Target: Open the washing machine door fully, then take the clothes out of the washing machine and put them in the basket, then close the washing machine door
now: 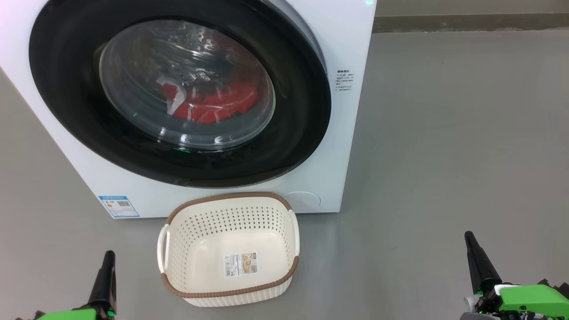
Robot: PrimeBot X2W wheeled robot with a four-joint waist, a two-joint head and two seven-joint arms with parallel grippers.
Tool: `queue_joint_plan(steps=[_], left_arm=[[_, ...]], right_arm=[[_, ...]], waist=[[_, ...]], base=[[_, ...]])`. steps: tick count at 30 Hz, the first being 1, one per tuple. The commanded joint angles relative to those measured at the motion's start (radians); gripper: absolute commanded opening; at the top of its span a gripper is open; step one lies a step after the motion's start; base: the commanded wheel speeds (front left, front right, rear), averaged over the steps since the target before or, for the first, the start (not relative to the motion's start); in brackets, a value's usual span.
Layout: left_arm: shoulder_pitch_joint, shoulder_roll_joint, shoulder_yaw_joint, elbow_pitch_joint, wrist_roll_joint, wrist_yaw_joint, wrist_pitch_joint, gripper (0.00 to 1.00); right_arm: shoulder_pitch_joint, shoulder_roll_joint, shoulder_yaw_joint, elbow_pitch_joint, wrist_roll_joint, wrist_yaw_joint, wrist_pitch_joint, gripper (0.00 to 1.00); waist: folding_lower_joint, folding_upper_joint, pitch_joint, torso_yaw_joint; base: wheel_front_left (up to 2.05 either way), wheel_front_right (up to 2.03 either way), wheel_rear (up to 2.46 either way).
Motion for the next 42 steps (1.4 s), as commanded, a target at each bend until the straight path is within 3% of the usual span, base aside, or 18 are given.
queue_joint_plan(steps=[1, 42], left_arm=[[-0.038, 0.016, 0.032, -0.026, -0.004, -0.003, 0.003, 0.0], [-0.038, 0.016, 0.032, -0.026, -0.004, -0.003, 0.003, 0.0]], right_arm=[[-0.046, -0.004, 0.024, -0.03, 0.004, -0.001, 0.007, 0.0], [-0.046, -0.004, 0.024, -0.03, 0.004, -0.001, 0.007, 0.0]], waist=[[0.0, 0.0, 0.0, 0.0], [0.0, 0.0, 0.0, 0.0]], base=[[0.0, 0.0, 0.0], [0.0, 0.0, 0.0]])
